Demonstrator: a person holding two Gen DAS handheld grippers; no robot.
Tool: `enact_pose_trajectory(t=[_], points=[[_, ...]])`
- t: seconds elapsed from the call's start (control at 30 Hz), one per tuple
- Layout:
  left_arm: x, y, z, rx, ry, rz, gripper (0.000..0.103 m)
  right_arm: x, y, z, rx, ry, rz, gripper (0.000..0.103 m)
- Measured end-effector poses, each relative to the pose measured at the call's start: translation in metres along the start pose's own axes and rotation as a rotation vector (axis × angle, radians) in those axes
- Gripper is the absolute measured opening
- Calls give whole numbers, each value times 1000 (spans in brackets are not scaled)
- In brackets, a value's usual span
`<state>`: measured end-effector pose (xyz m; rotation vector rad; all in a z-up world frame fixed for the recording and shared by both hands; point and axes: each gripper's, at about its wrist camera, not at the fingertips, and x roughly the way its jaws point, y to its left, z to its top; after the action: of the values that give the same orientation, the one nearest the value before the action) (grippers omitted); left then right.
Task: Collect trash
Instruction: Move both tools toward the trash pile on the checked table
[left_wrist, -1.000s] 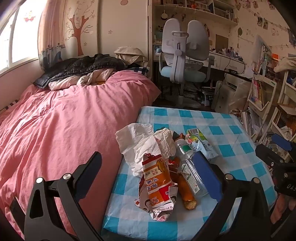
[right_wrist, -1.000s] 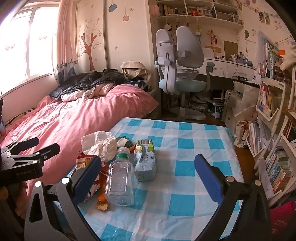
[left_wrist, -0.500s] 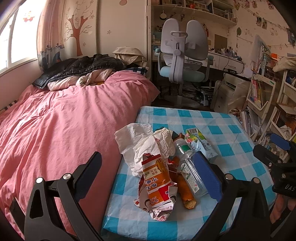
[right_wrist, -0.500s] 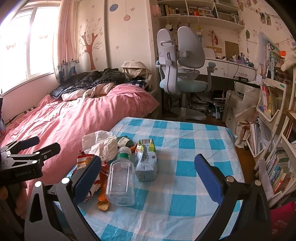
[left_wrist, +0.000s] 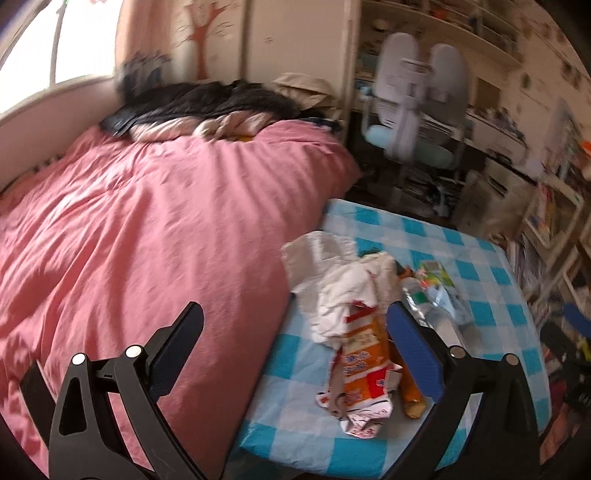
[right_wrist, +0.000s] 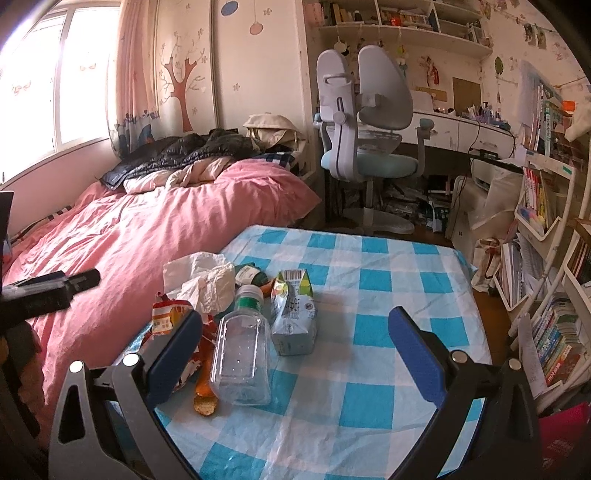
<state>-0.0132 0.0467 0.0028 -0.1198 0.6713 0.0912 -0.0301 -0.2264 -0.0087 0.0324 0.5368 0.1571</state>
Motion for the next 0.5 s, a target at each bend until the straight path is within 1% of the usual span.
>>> enact_pose_trajectory(t=[0.03, 0.1, 0.23, 0.27, 0.3, 0.33, 0.43, 0.5], points=[[1, 3, 0, -11, 3, 7, 96, 2, -1, 0, -9, 14, 0, 96], [6, 4, -3, -13, 24, -3, 96, 7, 2, -3, -22, 48, 7, 96], [25, -10, -13, 27, 100, -45, 96, 18, 7, -8, -66, 161, 20, 96], [28, -13, -15, 38, 112, -48, 96, 19, 9, -10, -71, 148, 30, 96], [31, -17, -18, 50, 126, -52, 96, 20, 12, -12, -84, 162, 43, 96], [36, -20, -22, 61, 141, -54, 96, 22, 18, -14, -128, 117, 25, 96], [53, -28, -30, 76, 184, -47, 96, 33, 28, -21, -189, 127, 21, 96], [63, -31, -34, 64, 211, -57, 96, 40, 32, -25, -189, 143, 33, 96]])
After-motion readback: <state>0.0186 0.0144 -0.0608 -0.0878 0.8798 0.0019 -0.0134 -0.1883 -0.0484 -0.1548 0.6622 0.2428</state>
